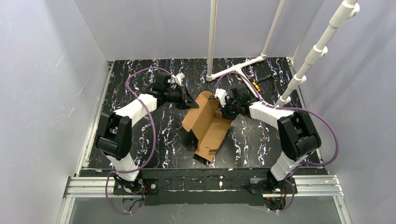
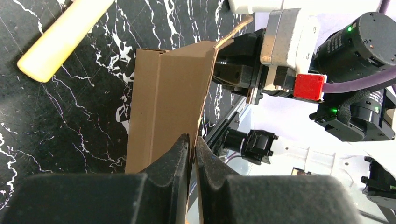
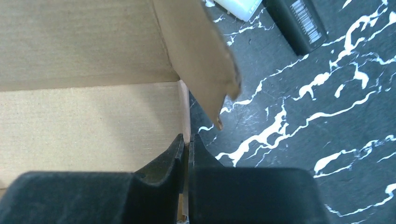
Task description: Fold the paper box
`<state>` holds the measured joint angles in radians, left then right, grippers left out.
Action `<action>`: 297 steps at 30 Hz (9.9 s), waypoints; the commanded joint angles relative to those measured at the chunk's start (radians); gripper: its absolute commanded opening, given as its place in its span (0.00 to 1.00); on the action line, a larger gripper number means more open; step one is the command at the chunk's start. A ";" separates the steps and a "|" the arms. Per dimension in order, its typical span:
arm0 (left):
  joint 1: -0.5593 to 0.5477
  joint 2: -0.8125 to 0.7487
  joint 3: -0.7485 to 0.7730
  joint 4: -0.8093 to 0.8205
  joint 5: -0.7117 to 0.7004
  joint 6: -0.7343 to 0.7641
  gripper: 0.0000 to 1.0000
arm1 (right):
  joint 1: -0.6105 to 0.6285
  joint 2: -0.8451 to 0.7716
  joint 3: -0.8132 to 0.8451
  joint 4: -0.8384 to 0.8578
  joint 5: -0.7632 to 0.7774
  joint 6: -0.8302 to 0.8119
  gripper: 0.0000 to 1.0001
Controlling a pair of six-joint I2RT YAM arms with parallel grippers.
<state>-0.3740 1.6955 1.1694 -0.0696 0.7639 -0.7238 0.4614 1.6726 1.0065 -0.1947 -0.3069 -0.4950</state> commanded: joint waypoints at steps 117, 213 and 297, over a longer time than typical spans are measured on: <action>-0.144 -0.065 0.152 -0.174 -0.039 0.106 0.24 | -0.082 0.268 0.962 -0.958 -0.508 -0.672 0.98; -0.006 -0.543 -0.600 0.473 0.277 0.935 0.00 | -0.020 -0.068 0.552 -1.049 -0.555 -0.795 0.01; -0.059 -0.504 -0.726 0.385 -0.577 -0.131 0.01 | -0.017 -0.058 0.439 -0.777 -0.456 -0.445 0.01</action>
<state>-0.4294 1.1694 0.3882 0.3126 0.2405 -0.8574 0.4461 1.6283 1.4563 -0.9760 -0.7212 -0.9382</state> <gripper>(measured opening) 0.008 0.040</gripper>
